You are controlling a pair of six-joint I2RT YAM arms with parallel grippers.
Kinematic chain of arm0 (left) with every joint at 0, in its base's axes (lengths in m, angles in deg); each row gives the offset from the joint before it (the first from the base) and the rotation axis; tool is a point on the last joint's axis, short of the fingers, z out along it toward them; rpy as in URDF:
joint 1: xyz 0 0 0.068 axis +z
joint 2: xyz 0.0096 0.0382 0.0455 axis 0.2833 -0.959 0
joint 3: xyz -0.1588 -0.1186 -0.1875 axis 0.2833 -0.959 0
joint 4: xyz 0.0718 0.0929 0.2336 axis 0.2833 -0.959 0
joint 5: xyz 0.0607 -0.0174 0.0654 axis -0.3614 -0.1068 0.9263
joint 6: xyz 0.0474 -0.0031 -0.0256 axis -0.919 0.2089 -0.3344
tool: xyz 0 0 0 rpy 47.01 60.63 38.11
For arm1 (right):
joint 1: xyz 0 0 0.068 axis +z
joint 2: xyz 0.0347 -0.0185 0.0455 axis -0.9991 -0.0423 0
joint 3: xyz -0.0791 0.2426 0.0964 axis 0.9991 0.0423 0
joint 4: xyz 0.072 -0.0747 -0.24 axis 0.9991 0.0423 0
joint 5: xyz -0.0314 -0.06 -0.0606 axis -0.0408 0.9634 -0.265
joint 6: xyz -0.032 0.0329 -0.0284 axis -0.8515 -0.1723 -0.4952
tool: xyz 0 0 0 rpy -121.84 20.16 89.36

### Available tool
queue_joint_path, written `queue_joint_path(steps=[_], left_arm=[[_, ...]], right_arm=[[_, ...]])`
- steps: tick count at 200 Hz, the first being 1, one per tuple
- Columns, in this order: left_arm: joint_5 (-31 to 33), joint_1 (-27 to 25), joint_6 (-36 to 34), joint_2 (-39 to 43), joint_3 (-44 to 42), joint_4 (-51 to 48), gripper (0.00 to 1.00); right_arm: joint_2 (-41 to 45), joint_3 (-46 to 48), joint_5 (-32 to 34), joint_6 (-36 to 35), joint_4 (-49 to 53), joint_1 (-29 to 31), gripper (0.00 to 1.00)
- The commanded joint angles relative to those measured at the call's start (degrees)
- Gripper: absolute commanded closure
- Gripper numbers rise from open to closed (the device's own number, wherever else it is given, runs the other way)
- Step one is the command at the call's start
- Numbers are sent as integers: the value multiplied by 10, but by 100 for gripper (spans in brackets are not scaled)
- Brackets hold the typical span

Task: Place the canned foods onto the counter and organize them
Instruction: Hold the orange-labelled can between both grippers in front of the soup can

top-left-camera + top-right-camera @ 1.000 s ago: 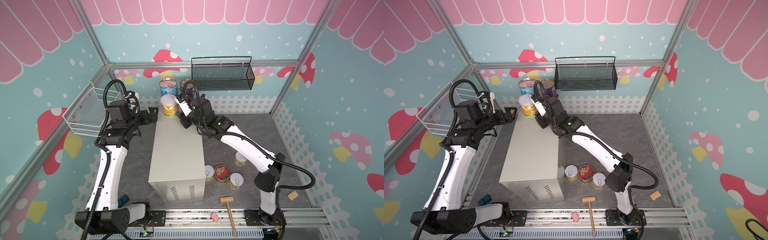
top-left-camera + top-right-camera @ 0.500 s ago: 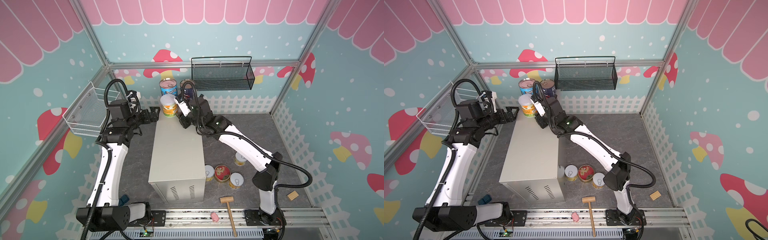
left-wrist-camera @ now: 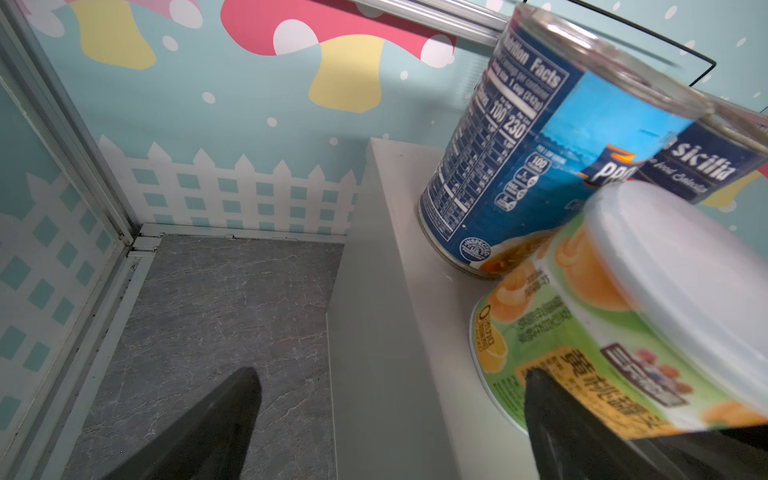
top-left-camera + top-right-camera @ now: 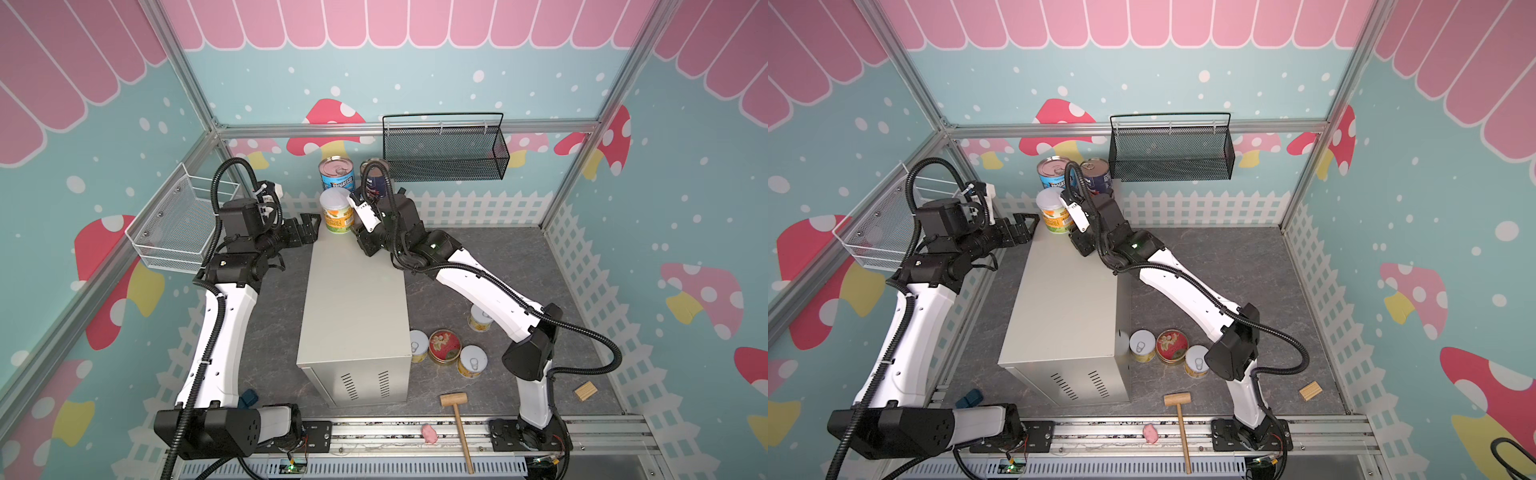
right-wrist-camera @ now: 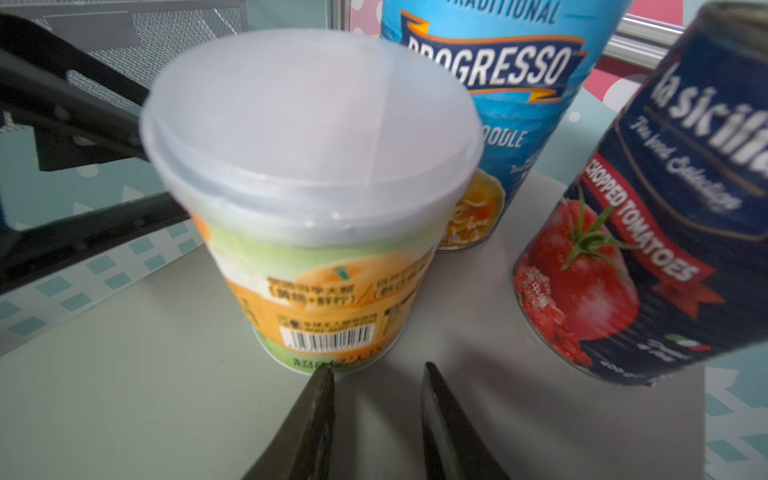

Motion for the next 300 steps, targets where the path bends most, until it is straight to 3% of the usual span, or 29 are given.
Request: queue_joint_path(steps=[1, 243, 300], left_arm=[[-11, 4, 9, -4, -6, 10, 1], [-21, 5, 16, -5, -7, 13, 1], [32, 3, 24, 35, -10, -16, 0]], right_arm=[[-12, -15, -2, -1, -2, -4, 63], [10, 3, 3, 2, 6, -4, 62], [108, 100, 13, 14, 5, -4, 49]])
